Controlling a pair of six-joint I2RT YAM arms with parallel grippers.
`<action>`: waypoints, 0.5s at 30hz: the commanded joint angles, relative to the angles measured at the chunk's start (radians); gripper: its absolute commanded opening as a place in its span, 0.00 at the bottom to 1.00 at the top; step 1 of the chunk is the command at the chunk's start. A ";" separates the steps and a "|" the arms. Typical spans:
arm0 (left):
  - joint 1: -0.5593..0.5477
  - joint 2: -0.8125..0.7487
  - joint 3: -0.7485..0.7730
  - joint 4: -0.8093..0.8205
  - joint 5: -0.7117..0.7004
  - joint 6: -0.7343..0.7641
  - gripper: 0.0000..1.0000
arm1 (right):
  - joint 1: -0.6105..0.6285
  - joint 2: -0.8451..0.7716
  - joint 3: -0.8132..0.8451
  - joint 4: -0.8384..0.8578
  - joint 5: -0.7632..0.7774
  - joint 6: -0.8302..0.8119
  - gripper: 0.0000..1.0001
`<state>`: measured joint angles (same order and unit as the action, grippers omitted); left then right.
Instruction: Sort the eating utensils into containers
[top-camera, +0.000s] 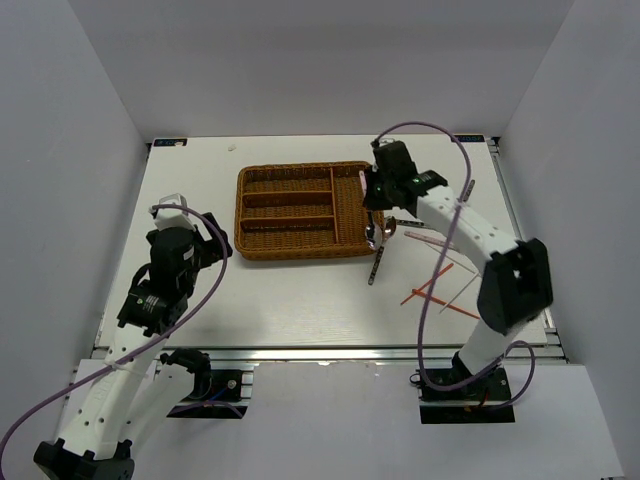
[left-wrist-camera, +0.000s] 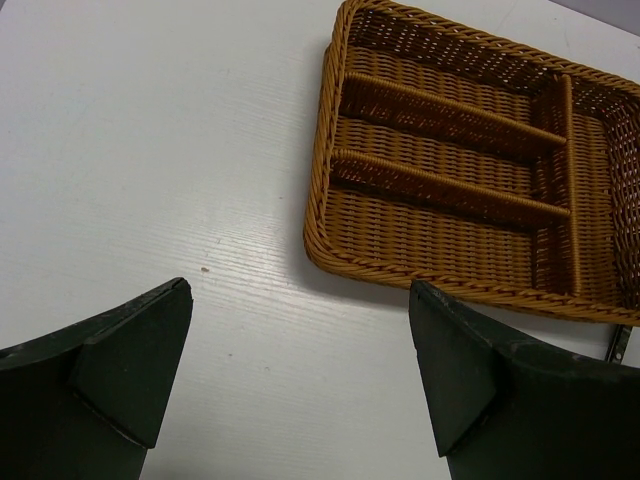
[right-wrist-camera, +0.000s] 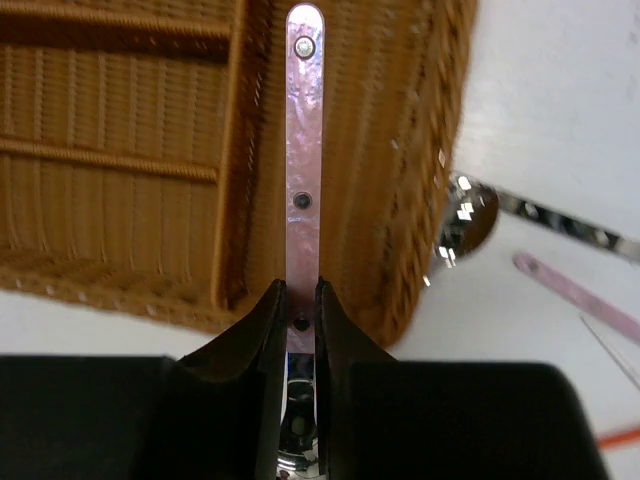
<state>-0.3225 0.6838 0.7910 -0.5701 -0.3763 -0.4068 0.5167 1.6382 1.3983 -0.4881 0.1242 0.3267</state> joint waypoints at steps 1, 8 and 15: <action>0.003 -0.003 -0.012 0.009 0.002 0.006 0.98 | 0.003 0.127 0.138 0.043 -0.012 0.023 0.00; 0.005 0.000 -0.013 0.010 0.005 0.008 0.98 | 0.003 0.339 0.307 0.033 0.032 0.041 0.00; 0.005 0.002 -0.015 0.013 0.011 0.008 0.98 | -0.001 0.451 0.432 -0.004 0.072 0.035 0.35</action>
<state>-0.3225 0.6861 0.7784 -0.5674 -0.3759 -0.4068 0.5182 2.0979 1.7622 -0.4931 0.1658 0.3622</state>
